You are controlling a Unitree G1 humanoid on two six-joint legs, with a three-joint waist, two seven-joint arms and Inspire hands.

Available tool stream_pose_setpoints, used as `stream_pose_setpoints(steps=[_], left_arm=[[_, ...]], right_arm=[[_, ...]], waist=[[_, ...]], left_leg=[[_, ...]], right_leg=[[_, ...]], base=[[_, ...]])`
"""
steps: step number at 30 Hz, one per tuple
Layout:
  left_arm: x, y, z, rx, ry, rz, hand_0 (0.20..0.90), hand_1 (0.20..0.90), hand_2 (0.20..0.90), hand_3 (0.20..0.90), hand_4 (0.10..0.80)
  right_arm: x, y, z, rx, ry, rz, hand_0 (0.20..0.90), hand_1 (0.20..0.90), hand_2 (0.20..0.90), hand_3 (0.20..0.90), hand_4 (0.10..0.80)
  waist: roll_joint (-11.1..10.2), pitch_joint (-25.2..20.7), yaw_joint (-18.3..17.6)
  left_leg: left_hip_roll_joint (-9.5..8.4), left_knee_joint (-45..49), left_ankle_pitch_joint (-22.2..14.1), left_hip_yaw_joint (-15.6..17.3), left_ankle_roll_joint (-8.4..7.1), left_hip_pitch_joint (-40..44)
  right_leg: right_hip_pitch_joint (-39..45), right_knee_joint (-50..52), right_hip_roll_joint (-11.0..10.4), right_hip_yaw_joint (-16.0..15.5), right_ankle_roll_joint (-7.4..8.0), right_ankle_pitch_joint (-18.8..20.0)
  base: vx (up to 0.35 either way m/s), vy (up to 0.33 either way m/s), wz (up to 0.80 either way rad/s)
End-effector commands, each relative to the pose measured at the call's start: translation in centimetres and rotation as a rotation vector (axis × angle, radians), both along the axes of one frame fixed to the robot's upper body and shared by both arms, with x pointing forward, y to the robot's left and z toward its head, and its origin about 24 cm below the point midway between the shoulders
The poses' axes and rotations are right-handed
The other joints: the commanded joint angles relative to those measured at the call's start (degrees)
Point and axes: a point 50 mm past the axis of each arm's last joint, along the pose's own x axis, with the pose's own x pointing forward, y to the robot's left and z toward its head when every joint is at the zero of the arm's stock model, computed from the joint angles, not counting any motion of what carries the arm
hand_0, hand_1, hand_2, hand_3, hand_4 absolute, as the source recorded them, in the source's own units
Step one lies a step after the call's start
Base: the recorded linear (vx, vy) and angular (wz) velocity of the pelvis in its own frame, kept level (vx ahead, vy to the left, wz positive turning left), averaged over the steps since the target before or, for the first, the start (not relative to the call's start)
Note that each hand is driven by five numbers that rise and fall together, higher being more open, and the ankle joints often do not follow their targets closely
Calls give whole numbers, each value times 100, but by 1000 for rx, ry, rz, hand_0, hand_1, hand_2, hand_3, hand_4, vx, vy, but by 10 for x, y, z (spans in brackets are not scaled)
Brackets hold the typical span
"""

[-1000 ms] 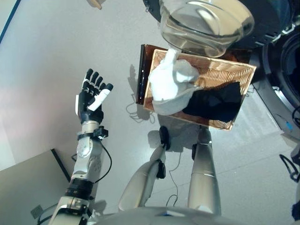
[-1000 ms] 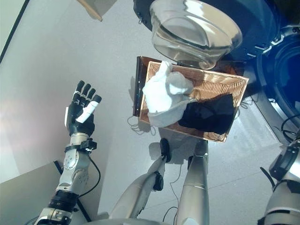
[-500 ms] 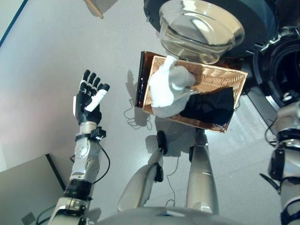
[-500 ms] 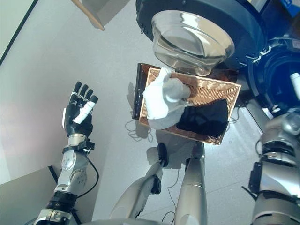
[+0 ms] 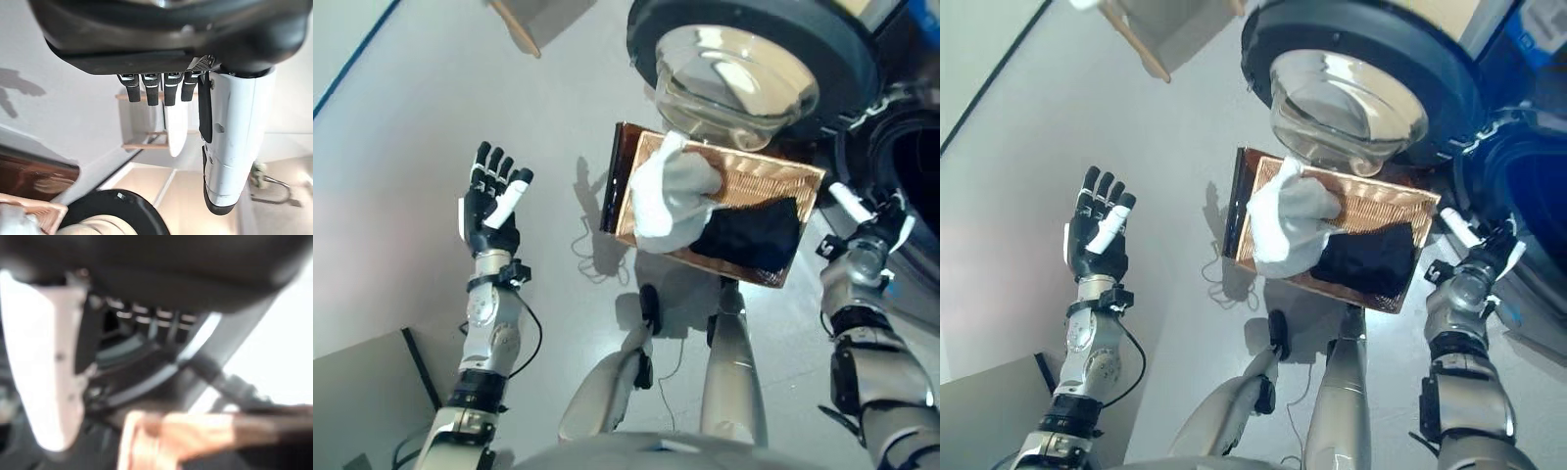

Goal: Pick up the clothes and place them into the washing machine

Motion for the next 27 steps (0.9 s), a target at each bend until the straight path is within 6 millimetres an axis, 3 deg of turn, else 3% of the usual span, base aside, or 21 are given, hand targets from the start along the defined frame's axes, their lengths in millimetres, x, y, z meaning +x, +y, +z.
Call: stream_pose_setpoints(steps=[1,9,10,13,21,22,27], left_arm=[[-10,25,11,40,-101,134,900,900,900,900,800],[-15,31,-8,54,-6,153,900,900,900,900,800],[-17,34,-10,55,4,166,900,900,900,900,800],[-17,38,-9,65,4,175,900,900,900,900,800],[-13,39,5,72,-56,175,900,900,900,900,800],[-12,38,8,67,-71,174,900,900,900,900,800],[-9,33,9,64,-85,144,900,900,900,900,800]], right_arm=[[-9,3,7,-219,9,63,900,900,900,900,800],[-18,25,-10,-400,130,190,900,900,900,900,800],[-17,39,-14,-475,161,301,900,900,900,900,800],[-16,49,-16,-584,214,407,900,900,900,900,800],[-7,67,-17,-818,320,564,900,900,900,900,800],[-6,71,-20,-973,404,643,900,900,900,900,800],[-5,82,-37,-1187,553,793,900,900,900,900,800]], waist=[[-215,-561,58],[-516,-621,-3],[-598,-611,-7],[-698,-606,-5],[-736,-514,43],[-729,-471,65],[-730,-476,84]], left_leg=[[117,-47,-182,-61,-628,125],[255,-47,-192,-159,-611,416],[300,-47,-229,-172,-611,525],[318,-47,-196,-210,-598,548],[312,-47,-153,-228,-590,465],[315,-47,-167,-240,-598,451],[315,-47,-127,-264,-597,341]], right_leg=[[591,-142,4,-250,69,-301],[1103,-337,135,-433,64,-327],[1222,-351,175,-459,60,-372],[1282,-386,188,-482,53,-354],[1232,-400,194,-513,40,-376],[1210,-385,213,-505,34,-401],[1121,-420,234,-510,28,-358]], base=[[10,-52,-1],[38,-73,3],[16,-47,2],[14,-61,8],[-16,-11,5],[0,0,0],[0,1,-2]])
